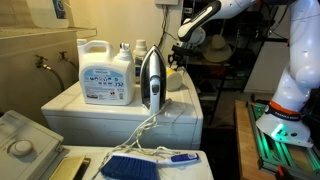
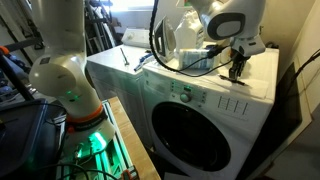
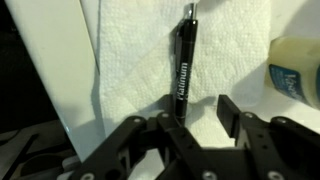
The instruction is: Put the black pen on the paper towel, lift the paper towel and put it between the two bottles
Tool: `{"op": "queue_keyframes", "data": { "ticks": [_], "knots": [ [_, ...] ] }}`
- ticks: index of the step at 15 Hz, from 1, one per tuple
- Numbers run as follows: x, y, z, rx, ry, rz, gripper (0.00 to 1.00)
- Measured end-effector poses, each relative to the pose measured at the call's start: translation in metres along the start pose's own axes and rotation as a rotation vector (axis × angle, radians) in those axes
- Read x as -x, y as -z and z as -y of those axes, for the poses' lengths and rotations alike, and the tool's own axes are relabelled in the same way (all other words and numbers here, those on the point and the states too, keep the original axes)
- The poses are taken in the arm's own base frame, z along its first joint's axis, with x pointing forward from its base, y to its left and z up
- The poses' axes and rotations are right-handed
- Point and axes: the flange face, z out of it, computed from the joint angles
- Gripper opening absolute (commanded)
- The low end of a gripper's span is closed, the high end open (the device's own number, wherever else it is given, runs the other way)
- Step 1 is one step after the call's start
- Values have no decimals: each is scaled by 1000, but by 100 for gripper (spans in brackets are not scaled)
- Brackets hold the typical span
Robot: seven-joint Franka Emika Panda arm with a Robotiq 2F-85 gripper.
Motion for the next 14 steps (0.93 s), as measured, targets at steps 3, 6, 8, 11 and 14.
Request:
{"op": "queue_keyframes", "data": {
  "ticks": [3,6,8,11,14],
  "knots": [
    [-4,9,4,-2,21,-7,100],
    [-10,20,2,-7,47,-20,100],
    [-14,29,-4,3,79,-11,100],
    [-21,42,-21,27,151,23,100],
    [-39,51,-42,38,244,9,100]
  ]
}}
